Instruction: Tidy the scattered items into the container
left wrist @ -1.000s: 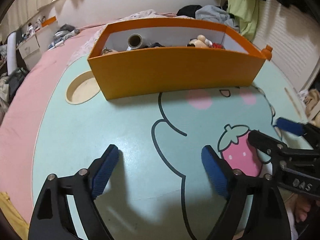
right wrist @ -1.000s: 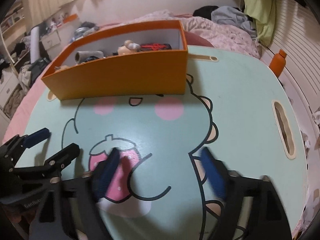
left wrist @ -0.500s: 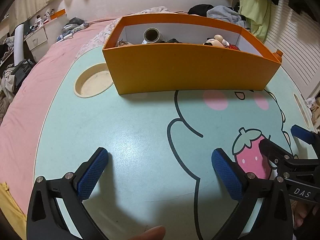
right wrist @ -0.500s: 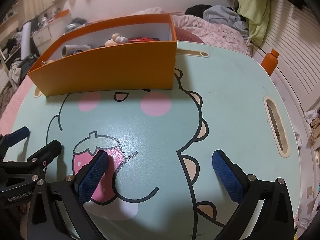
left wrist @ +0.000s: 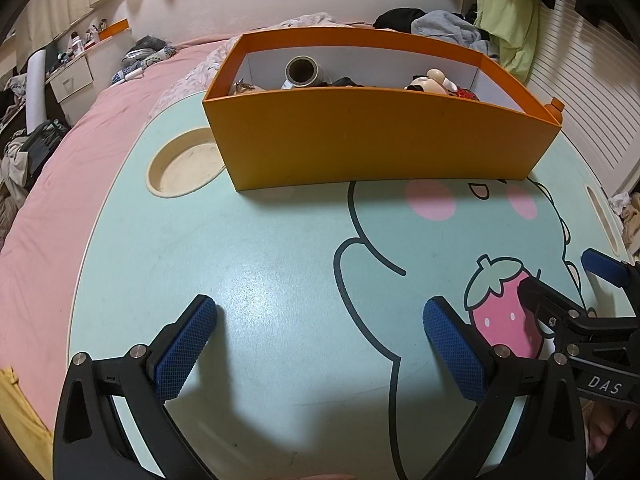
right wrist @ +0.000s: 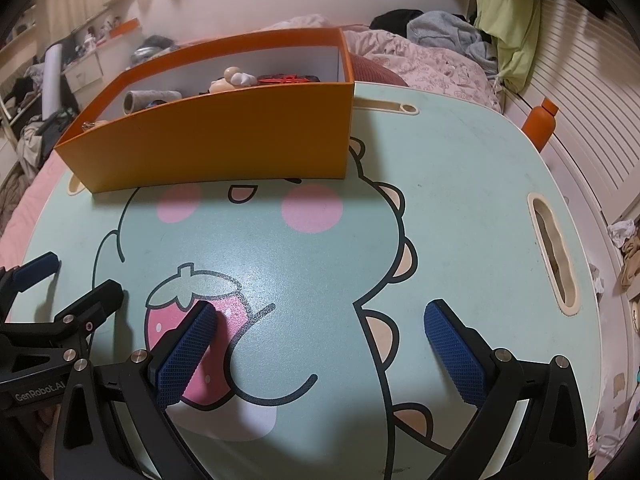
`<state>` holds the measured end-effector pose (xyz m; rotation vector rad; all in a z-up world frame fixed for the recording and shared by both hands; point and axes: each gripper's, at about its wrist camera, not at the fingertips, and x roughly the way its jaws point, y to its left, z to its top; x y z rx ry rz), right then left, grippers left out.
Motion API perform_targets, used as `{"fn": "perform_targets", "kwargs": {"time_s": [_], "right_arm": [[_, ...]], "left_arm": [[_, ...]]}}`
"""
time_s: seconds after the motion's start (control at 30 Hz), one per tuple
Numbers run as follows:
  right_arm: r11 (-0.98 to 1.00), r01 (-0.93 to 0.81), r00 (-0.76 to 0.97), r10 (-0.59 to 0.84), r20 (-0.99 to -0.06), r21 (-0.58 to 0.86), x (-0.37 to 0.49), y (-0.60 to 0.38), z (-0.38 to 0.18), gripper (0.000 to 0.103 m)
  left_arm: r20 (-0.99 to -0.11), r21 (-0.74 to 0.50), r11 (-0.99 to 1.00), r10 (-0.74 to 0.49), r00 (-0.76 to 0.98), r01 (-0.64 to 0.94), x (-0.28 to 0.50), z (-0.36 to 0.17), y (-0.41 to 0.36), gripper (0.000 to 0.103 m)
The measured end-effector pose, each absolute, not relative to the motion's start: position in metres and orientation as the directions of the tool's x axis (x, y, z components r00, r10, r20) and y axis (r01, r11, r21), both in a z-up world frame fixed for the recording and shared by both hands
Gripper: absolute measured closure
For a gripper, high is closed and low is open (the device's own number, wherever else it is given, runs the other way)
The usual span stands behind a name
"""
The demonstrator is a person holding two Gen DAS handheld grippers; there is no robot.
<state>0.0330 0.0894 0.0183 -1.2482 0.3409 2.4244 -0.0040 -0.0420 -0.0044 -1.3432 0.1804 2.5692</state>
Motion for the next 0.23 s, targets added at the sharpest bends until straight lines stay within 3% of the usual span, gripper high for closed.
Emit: {"fn": "perform_targets", "kwargs": {"time_s": [0.23], "right_arm": [[-0.894, -0.447, -0.527, 0.23, -0.818, 0.036, 0.033, 0.0893, 0.0183, 0.0]], "left_arm": [[-0.82, 0.0, -0.964, 0.153, -0.552, -0.267, -0.0047, -0.0049, -0.0415, 0.0]]}}
